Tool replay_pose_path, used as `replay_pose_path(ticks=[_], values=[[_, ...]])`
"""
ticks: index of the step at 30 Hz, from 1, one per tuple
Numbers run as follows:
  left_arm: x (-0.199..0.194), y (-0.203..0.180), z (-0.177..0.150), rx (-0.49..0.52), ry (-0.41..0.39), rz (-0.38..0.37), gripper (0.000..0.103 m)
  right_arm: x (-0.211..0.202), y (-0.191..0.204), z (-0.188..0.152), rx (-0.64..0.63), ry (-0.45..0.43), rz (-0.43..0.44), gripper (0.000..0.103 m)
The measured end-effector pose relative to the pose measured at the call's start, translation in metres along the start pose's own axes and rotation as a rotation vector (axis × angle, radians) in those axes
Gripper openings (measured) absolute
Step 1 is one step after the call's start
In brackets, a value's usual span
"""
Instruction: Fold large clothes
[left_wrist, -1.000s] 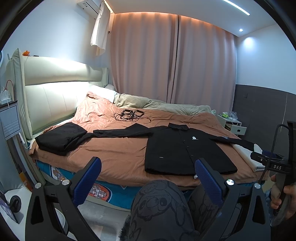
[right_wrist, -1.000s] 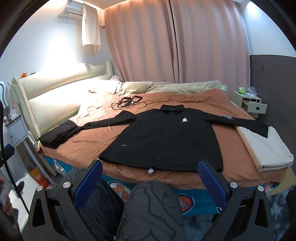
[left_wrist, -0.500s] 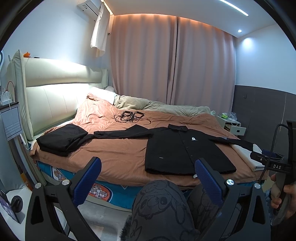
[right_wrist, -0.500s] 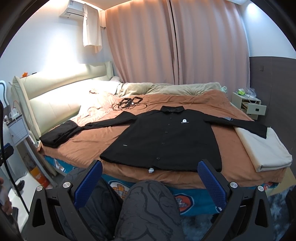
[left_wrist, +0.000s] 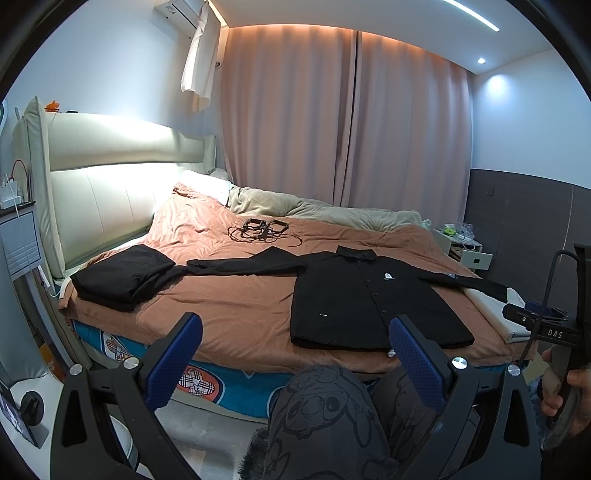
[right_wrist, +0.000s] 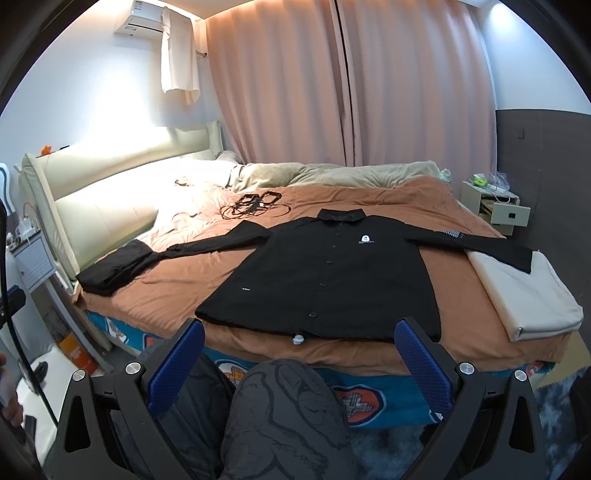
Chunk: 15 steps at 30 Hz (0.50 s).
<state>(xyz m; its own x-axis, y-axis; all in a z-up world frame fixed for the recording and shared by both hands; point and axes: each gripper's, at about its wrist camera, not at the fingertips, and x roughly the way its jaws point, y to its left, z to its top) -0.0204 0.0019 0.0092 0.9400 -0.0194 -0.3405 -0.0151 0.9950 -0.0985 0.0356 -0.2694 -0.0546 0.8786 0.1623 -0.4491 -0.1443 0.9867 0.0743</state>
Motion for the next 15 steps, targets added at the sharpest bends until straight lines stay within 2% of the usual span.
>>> replay_pose_path(ticks=[6, 15], values=[[0.022, 0.009, 0.004, -0.015, 0.019, -0.003, 0.103, 0.019, 0.0, 0.004, 0.0, 0.022, -0.003, 0.103], [0.077, 0.023, 0.01, -0.039, 0.067, 0.02, 0.103, 0.065, 0.0, 0.013, -0.002, 0.068, 0.007, 0.103]])
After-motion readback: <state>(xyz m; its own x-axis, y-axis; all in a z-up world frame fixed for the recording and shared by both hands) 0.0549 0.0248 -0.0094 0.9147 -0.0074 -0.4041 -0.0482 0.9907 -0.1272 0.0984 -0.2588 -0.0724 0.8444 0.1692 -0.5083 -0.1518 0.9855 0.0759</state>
